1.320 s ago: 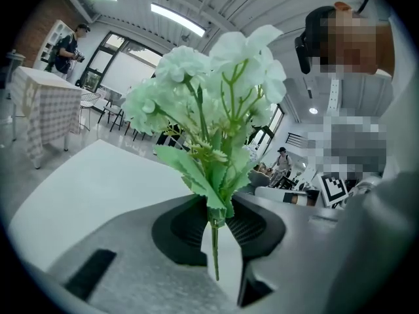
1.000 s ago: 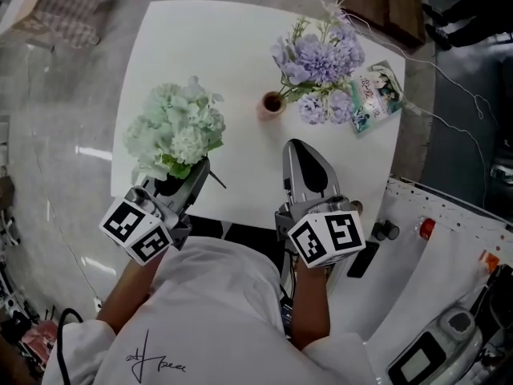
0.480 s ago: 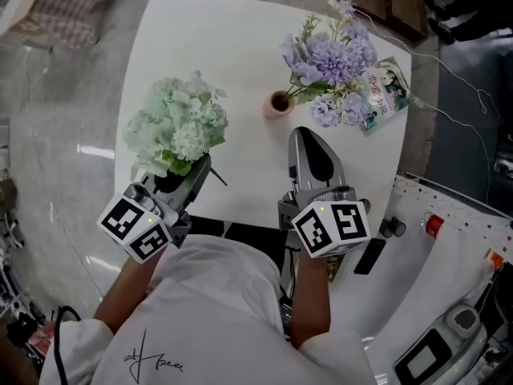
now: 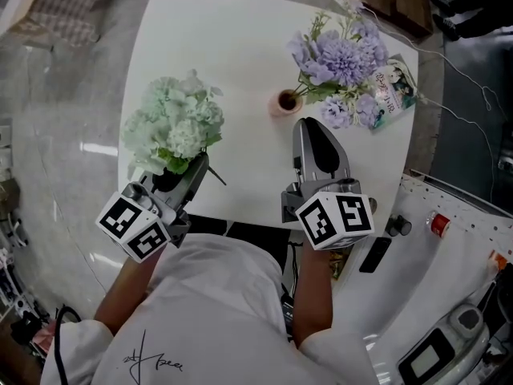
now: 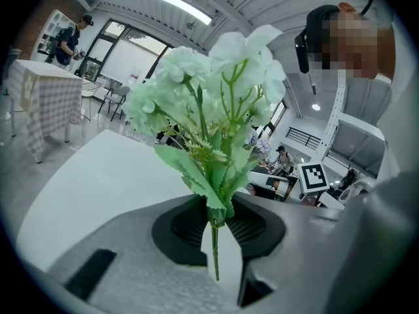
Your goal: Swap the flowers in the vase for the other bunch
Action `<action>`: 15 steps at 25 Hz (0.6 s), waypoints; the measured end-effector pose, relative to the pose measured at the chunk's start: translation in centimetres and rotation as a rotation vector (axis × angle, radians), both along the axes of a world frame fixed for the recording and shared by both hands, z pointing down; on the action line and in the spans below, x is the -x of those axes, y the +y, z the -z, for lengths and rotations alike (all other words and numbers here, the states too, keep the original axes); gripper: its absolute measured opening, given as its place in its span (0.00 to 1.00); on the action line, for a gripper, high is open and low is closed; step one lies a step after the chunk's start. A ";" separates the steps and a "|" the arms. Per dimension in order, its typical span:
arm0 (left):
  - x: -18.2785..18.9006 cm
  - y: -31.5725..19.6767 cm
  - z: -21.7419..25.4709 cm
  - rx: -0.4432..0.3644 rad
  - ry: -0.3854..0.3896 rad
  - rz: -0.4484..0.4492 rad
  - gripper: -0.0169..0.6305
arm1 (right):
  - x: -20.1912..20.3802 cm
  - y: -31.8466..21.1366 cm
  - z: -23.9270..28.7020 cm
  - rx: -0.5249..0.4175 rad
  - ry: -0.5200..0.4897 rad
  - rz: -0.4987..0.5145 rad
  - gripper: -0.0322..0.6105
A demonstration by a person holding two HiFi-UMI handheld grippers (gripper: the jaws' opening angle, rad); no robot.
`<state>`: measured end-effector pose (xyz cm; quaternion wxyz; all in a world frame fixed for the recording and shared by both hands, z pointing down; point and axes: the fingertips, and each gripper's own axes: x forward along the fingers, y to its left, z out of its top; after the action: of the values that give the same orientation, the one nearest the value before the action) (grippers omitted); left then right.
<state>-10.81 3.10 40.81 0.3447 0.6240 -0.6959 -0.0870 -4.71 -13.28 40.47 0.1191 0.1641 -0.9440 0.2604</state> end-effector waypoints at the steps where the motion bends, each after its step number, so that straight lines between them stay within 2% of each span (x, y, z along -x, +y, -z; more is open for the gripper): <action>1: 0.0 0.0 0.0 0.000 0.000 -0.001 0.14 | 0.0 -0.1 0.0 -0.001 0.001 -0.001 0.14; 15: 0.3 0.8 -0.6 0.017 0.012 -0.003 0.14 | 1.1 -0.9 -0.4 -0.010 -0.004 -0.016 0.18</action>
<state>-11.10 3.93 41.46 0.3543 0.6214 -0.6936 -0.0846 -5.82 -14.20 40.86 0.1140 0.1719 -0.9442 0.2569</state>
